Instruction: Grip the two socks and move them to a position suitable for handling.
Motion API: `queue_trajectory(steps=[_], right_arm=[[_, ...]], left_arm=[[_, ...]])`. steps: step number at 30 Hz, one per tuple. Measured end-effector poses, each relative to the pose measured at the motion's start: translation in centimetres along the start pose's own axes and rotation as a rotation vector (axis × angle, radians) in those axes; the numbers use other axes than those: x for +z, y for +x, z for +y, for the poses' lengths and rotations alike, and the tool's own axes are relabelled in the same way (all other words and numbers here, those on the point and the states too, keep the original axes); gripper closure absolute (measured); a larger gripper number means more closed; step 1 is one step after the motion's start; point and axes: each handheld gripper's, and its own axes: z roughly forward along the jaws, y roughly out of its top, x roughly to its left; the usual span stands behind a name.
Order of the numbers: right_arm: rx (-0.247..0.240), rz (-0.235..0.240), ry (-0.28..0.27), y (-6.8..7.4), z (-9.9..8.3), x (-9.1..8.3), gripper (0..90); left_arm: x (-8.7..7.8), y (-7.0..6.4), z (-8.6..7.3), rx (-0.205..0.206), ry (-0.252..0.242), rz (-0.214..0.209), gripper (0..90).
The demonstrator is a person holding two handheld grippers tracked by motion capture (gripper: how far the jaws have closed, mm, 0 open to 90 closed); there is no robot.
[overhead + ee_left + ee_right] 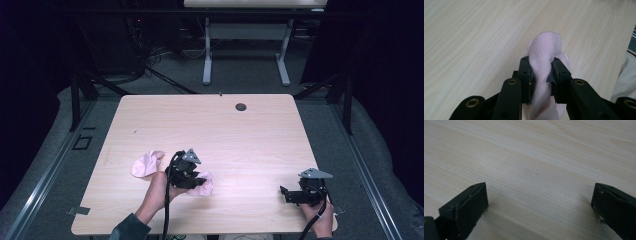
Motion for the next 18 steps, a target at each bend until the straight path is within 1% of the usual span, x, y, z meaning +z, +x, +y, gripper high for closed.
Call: queue_trajectory(steps=[1,2,3,5,7,8,9,13,16,18], right_arm=[[0.0,0.001,0.001,0.0,0.0,0.0,0.1],[0.0,0.001,0.001,0.0,0.0,0.0,0.1],[0.001,0.0,0.001,0.0,0.0,0.0,0.1],[0.001,0.0,0.001,0.0,0.0,0.0,0.1],[0.001,0.0,0.001,0.0,0.0,0.0,0.1],[0.001,0.0,0.0,0.0,0.0,0.0,0.1],[0.001,0.0,0.0,0.0,0.0,0.0,0.1],[0.001,0.0,0.001,0.0,0.0,0.0,0.1],[0.003,-0.002,0.0,0.0,0.0,0.0,0.1],[0.002,-0.001,0.0,0.0,0.0,0.0,0.1]], left_arm=[[0.6,-0.4,-0.2,-0.001,0.002,-0.011,73.1],[0.6,-0.4,-0.2,-0.001,0.002,-0.011,73.0],[0.9,-0.6,-0.4,-0.004,0.001,-0.018,73.0],[1.6,-1.0,-0.7,-0.004,0.013,-0.025,73.1],[2.8,-1.4,-1.1,-0.003,0.032,-0.042,73.1],[3.2,-1.5,-1.2,0.0,0.046,-0.041,73.1],[3.2,-1.5,-1.2,0.0,0.046,-0.041,73.1],[4.8,-2.0,-1.8,0.009,0.074,-0.051,73.1],[5.6,-1.9,-1.8,0.01,0.09,-0.066,72.9],[6.1,-2.0,-1.9,0.01,0.093,-0.078,72.7]])
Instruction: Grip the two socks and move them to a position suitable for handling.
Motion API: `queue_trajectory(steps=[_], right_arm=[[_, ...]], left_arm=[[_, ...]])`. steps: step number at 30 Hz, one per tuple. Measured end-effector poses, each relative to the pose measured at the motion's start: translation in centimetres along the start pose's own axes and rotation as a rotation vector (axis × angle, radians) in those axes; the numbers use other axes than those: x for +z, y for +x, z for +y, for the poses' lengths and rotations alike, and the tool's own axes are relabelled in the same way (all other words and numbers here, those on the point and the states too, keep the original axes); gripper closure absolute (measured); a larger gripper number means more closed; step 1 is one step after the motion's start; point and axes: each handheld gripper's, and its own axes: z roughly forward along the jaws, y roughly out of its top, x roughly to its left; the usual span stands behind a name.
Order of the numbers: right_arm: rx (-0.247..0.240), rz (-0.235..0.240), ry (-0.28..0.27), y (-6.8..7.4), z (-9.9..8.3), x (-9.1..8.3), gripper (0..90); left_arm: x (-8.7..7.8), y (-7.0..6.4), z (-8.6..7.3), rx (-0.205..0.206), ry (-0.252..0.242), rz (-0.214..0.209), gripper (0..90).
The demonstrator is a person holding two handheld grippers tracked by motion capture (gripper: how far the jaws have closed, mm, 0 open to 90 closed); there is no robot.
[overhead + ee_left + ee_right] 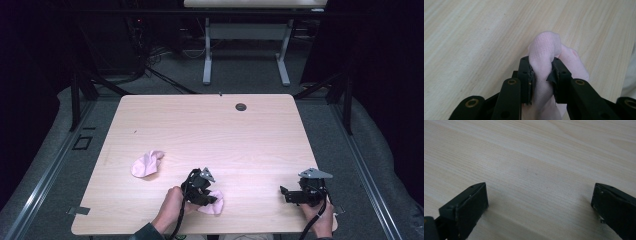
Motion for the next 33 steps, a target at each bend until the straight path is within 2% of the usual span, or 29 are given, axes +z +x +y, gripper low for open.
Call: queue_trajectory(steps=[5,6,7,11,13,14,17,19,25,27,31,33], right_arm=[[0.0,0.0,0.0,0.0,0.0,0.0,0.2],[0.0,-0.001,0.0,0.0,0.0,0.0,0.2],[0.0,0.0,0.0,0.0,0.0,0.0,0.2],[0.0,0.0,0.0,0.0,0.0,0.0,0.2],[0.0,0.0,0.0,0.0,0.0,0.0,0.2],[0.0,0.0,0.0,0.0,0.0,0.0,0.2],[0.0,0.0,0.0,0.0,0.0,0.0,0.2],[0.0,0.0,0.0,0.0,0.0,0.0,0.2],[0.0,-0.001,0.0,0.0,0.0,0.0,0.2],[0.0,0.0,0.0,0.0,0.0,0.0,0.2],[0.0,0.0,0.0,0.0,0.0,0.0,0.2],[0.0,-0.001,0.0,0.0,0.0,0.0,0.2]], left_arm=[[0.2,-0.4,0.0,0.022,0.002,0.008,72.4],[0.1,-0.5,0.1,0.04,0.012,0.013,70.7],[0.0,-0.5,0.1,0.055,0.017,0.018,67.4],[-0.6,-0.7,0.1,0.05,-0.009,0.025,45.3],[-1.4,-0.6,0.2,0.055,-0.024,0.051,34.1],[-1.8,-0.5,0.1,0.051,-0.038,0.06,34.1],[-3.5,0.0,0.0,0.028,-0.069,0.102,20.9],[-4.3,0.5,-0.1,0.015,-0.084,0.111,15.0],[-6.7,2.2,-0.8,-0.026,-0.108,0.173,8.8],[-8.0,3.4,-1.2,-0.054,-0.109,0.199,5.7],[-9.3,4.4,-1.6,-0.079,-0.117,0.214,1.9],[-10.5,5.6,-1.9,-0.103,-0.117,0.229,0.1]])
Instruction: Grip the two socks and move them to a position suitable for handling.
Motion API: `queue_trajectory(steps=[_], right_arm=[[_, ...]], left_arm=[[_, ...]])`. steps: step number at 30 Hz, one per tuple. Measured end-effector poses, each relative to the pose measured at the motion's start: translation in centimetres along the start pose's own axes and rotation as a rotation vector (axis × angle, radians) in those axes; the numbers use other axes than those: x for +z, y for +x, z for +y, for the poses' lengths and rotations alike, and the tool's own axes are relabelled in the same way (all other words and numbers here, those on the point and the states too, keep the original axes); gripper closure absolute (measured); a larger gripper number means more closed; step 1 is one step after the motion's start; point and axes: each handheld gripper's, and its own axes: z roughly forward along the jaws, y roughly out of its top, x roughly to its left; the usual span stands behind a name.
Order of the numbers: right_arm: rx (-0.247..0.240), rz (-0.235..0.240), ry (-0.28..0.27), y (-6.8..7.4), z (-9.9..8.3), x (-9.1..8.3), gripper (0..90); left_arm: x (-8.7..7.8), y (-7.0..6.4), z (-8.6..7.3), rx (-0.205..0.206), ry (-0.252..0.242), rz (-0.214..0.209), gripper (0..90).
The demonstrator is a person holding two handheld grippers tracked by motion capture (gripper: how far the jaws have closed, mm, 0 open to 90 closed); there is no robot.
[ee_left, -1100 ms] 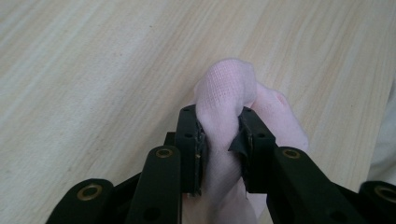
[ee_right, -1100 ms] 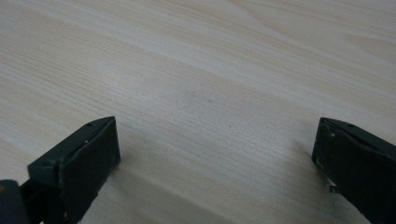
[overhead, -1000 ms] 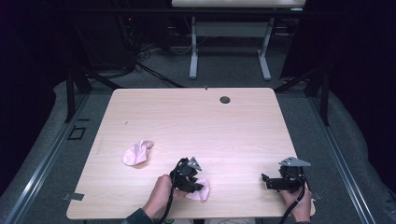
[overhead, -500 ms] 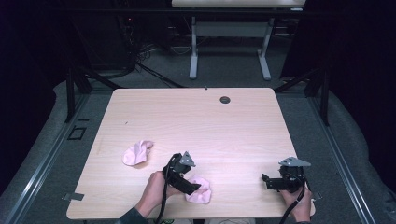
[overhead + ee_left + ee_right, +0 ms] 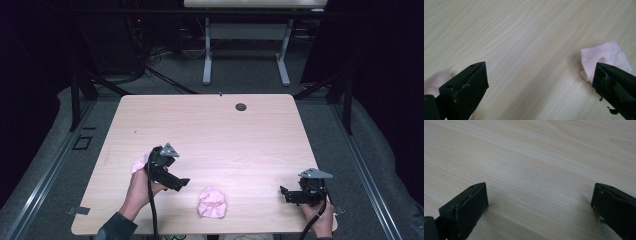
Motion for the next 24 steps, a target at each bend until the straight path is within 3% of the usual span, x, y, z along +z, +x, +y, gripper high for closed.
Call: queue_trajectory(steps=[6,11,12,13,14,15,17,21,24], right_arm=[[0.001,-0.001,-0.001,0.0,0.0,0.0,0.2],[0.0,-0.001,0.0,0.0,0.0,0.0,0.2],[0.0,-0.001,0.0,0.0,0.0,0.0,0.2],[0.001,-0.001,0.0,0.0,0.0,0.0,0.2],[0.001,-0.001,0.0,0.0,0.0,0.0,0.2],[0.0,-0.001,0.0,0.0,0.0,0.0,0.2],[0.001,-0.001,0.0,0.0,0.0,0.0,0.2],[0.001,-0.001,0.0,0.0,0.0,0.0,0.2],[0.001,-0.001,0.0,0.0,0.0,0.0,0.2]], left_arm=[[-1.1,2.8,-0.2,-0.057,-0.009,0.049,0.0],[-1.8,7.5,-0.9,-0.142,-0.003,0.095,0.0],[-1.8,7.5,-0.9,-0.142,-0.003,0.095,0.0],[-1.8,8.3,-1.1,-0.152,-0.003,0.097,0.3],[-1.5,9.9,-1.5,-0.182,0.013,0.097,0.1],[-1.4,10.6,-1.6,-0.189,0.03,0.112,0.4],[-1.2,11.1,-1.8,-0.199,0.045,0.129,0.4],[-0.1,13.1,-2.6,-0.265,0.076,0.124,1.5],[0.8,13.8,-3.2,-0.309,0.095,0.11,9.0]])
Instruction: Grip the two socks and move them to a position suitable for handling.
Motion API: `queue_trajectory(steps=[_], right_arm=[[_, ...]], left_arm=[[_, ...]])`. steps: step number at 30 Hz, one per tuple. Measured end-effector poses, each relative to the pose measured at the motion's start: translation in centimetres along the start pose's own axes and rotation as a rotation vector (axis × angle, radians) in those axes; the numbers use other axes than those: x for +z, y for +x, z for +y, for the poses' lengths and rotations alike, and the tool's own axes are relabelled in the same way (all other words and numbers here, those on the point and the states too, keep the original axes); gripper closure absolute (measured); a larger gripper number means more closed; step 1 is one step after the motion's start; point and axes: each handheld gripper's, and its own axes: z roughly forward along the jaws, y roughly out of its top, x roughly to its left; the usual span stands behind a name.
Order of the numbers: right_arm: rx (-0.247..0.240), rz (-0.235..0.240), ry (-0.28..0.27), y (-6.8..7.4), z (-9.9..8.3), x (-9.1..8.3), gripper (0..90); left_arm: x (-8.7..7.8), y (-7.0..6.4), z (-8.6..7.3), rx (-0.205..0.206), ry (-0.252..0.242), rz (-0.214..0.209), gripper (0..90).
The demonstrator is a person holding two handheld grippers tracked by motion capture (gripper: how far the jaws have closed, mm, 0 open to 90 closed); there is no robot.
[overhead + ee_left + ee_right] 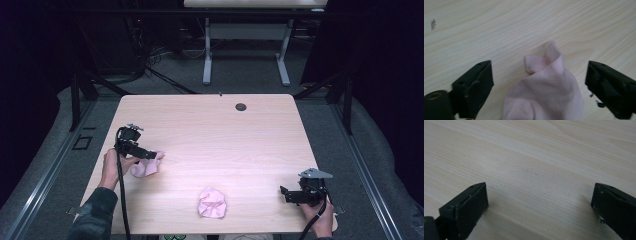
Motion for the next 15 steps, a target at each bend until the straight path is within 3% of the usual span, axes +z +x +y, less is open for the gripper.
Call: queue_trajectory(steps=[4,5,6,7,8,9,10,13,15], right_arm=[[0.0,0.0,0.0,0.0,0.0,0.0,0.2],[0.0,0.0,0.0,0.0,0.0,0.0,0.2],[0.0,0.0,0.0,0.0,0.0,0.0,0.2],[0.0,0.0,0.0,0.0,0.0,0.0,0.2],[0.0,0.0,0.0,0.0,0.0,0.0,0.2],[0.0,0.0,0.0,0.0,0.0,0.0,0.2],[0.001,-0.001,0.0,0.0,0.0,0.0,0.2],[0.001,-0.001,0.0,0.0,0.0,0.0,0.2],[0.002,-0.002,-0.001,0.0,0.0,0.0,0.2]], left_arm=[[1.3,-0.1,-0.8,-0.013,0.036,-0.002,21.4],[1.7,-0.3,-1.2,-0.023,0.041,-0.008,31.6],[1.7,-0.3,-1.2,-0.023,0.041,-0.008,35.4],[1.9,-0.4,-1.3,-0.023,0.049,0.001,35.4],[2.1,-0.4,-1.4,-0.02,0.05,-0.006,43.5],[2.2,-0.4,-1.5,-0.022,0.054,-0.014,43.5],[2.5,-0.5,-1.7,-0.028,0.056,-0.004,50.7],[2.7,-0.6,-1.8,-0.02,0.057,-0.002,56.3],[2.7,-0.7,-2.0,-0.019,0.041,-0.005,65.3]])
